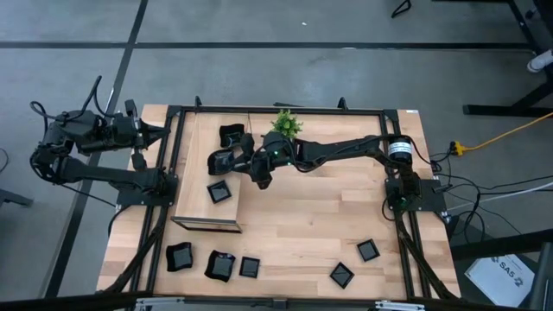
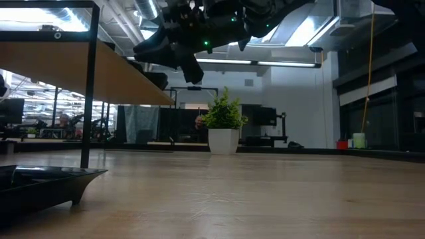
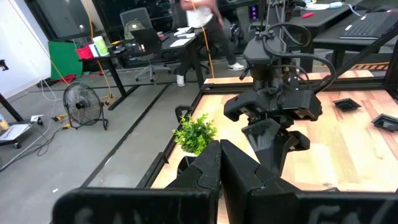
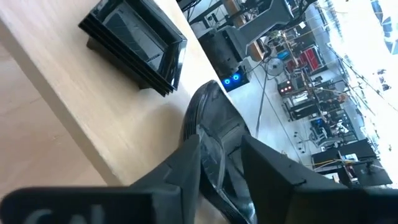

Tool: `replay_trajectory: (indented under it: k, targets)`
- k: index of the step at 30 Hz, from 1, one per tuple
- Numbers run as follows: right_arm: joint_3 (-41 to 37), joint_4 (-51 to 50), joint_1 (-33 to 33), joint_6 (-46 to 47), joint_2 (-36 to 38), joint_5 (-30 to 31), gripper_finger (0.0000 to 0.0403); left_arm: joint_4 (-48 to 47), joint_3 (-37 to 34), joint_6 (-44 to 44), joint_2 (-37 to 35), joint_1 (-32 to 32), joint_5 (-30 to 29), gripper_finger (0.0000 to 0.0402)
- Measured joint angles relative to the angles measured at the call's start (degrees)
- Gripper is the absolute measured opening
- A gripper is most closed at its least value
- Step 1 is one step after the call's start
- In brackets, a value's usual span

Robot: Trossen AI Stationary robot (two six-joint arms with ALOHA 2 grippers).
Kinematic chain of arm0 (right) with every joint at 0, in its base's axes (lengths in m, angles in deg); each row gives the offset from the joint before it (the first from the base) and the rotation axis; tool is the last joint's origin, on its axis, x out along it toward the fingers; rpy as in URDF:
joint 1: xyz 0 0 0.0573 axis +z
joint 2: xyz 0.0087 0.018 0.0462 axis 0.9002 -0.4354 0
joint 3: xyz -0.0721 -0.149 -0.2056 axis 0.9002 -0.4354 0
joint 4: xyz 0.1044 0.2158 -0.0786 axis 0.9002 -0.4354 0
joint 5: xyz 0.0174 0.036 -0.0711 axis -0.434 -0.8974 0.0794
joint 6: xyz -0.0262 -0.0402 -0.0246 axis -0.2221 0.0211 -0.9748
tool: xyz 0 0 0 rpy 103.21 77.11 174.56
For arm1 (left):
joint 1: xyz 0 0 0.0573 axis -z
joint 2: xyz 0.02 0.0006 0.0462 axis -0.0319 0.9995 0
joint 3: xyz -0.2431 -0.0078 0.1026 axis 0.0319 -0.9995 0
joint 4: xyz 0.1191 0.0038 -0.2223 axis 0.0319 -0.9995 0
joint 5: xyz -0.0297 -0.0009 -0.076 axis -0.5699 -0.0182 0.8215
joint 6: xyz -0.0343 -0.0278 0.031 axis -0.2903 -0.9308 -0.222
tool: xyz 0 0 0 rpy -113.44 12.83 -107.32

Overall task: Pick & Place Mini shaped plates
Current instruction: Stack the black leaf shape bowl on top of the black leaf shape bowl on the shelf, then stack the black square plate on top of the black square plate on the shelf

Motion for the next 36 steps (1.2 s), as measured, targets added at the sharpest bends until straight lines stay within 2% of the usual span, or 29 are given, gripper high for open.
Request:
replay_trajectory:
  k: [10,14,19,25,30,36]
  targets:
    - [0.0,1.25,0.8,12.07,0.0,0.2,0.0174,-0.01,0.01,0.02,0.0,0.0,0.02,0.0004]
    - [0.0,1.04,3.68,17.18,0.0,0.11,0.0183,-0.02,0.0,0.01,0.0,-0.01,0.01,0.0004]
    - [0.0,-0.47,8.24,18.49,0.88,0.72,0.0184,-0.01,-0.01,0.02,0.0,0.0,0.0,0.0004]
    - [0.0,-12.53,13.31,21.58,5.76,8.63,0.0184,0.0,0.01,0.02,0.0,0.0,0.0,0.0004]
    - [0.0,-25.63,16.52,29.69,10.7,9.15,0.0184,-0.01,0.0,0.02,0.0,0.0,0.0,0.0004]
    - [0.0,-36.84,19.31,42.02,14.21,9.13,0.0184,0.0,0.0,0.02,0.0,0.0,0.0,0.0004]
